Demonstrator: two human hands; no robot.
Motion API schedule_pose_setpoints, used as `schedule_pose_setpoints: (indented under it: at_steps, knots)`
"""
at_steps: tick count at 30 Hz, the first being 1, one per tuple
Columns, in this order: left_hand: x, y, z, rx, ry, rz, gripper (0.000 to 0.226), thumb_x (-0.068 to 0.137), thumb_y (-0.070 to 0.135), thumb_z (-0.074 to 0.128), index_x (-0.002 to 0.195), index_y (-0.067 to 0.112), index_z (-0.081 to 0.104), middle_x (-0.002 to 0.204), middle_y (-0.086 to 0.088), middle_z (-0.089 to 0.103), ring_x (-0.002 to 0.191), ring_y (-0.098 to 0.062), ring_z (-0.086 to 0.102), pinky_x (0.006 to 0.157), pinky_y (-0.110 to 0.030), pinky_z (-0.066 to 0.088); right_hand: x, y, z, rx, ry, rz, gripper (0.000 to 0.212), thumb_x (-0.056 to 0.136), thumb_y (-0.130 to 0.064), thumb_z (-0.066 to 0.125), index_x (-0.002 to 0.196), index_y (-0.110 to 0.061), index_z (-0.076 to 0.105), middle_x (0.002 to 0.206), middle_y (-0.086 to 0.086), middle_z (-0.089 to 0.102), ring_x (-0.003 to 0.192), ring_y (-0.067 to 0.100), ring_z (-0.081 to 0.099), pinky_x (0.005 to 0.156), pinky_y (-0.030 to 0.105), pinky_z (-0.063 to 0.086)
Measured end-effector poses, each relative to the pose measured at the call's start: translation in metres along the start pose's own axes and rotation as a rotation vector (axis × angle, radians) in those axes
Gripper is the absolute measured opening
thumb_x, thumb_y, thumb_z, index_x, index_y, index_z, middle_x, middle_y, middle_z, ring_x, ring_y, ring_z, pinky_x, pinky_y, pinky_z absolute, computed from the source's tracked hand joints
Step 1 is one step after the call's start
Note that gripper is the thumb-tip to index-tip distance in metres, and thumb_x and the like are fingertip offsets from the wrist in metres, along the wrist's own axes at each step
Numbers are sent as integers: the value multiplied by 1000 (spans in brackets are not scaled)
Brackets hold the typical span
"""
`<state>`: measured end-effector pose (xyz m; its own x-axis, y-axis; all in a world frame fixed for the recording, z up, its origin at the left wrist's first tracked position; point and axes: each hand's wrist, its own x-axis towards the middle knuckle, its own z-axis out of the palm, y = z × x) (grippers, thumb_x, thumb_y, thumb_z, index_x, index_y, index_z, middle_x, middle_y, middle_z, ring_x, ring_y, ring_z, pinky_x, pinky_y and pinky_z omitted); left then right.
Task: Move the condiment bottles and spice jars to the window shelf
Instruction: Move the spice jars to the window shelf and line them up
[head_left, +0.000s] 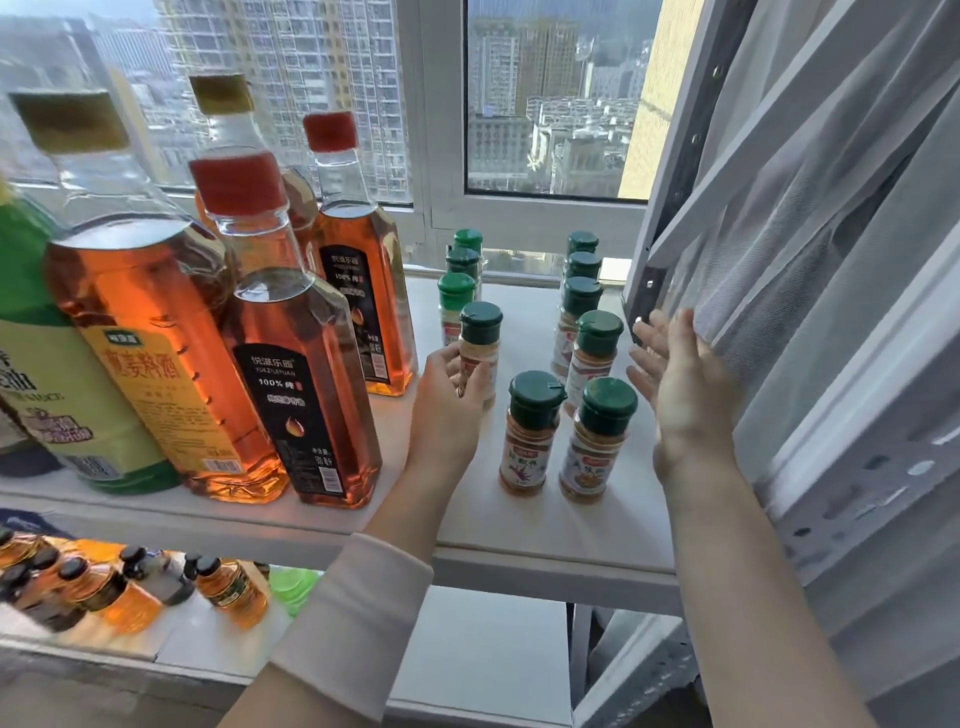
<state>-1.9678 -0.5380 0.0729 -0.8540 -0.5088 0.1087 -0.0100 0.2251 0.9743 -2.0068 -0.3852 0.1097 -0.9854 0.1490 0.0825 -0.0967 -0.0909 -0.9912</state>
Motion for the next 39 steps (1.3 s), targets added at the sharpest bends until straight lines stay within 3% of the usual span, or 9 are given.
schedule_pose_setpoints:
  at_steps: [5,10,19,23,25,27,31,35,39]
  knots:
    - [7,4,0,117,-73,14,38,90,26,56,125,14,46,131,-3,53,105,-11,51,88,-28,43,2,4,1,-25,9,18,45,99,-38,31,131,-11,47,129,5,56,114,18,55,98,32,44]
    - [10,10,4,179,-170,38,33,90,15,54,122,15,46,131,-1,51,100,-7,47,79,-19,41,2,7,1,-11,2,61,47,99,-38,30,132,-10,46,130,5,55,115,17,53,93,29,44]
    - [10,9,9,156,-235,44,27,90,15,55,114,19,45,117,3,53,99,-9,50,82,-20,42,2,7,0,10,21,98,46,100,-37,30,131,-8,48,127,6,57,114,19,55,90,29,43]
    - [6,6,6,-16,182,179,38,89,33,53,120,10,47,112,6,52,96,-5,52,78,-5,40,2,0,1,3,51,82,44,99,-38,31,128,-11,51,125,4,58,114,19,55,98,34,43]
    - [9,5,7,-63,319,164,42,92,33,49,128,10,43,124,2,50,108,-7,51,90,-13,40,7,-12,2,-16,71,50,44,98,-40,33,127,-12,53,126,3,58,116,18,54,103,35,41]
    - [17,0,10,-12,298,108,47,94,30,46,136,11,34,140,-3,40,127,-15,40,107,-31,34,13,-28,6,-77,77,-15,46,97,-42,34,126,-12,53,127,4,57,117,18,52,105,38,39]
    - [41,-2,14,15,232,-12,56,96,26,43,145,9,21,152,-9,25,140,-21,25,115,-42,23,19,-57,17,-257,10,-126,48,98,-40,32,123,-5,53,121,17,59,104,27,56,96,42,41]
    - [51,2,15,-58,187,-27,48,96,25,43,140,9,32,137,-6,46,121,-15,45,107,-42,37,24,-74,28,-378,-69,-90,56,99,-40,30,120,8,50,114,23,59,101,35,55,92,45,43]
    - [46,11,20,-70,128,-6,43,97,28,43,135,9,39,126,-4,52,102,-9,46,92,-28,41,31,-82,33,-441,-93,-59,54,99,-41,29,104,5,57,91,12,53,81,23,47,83,38,42]
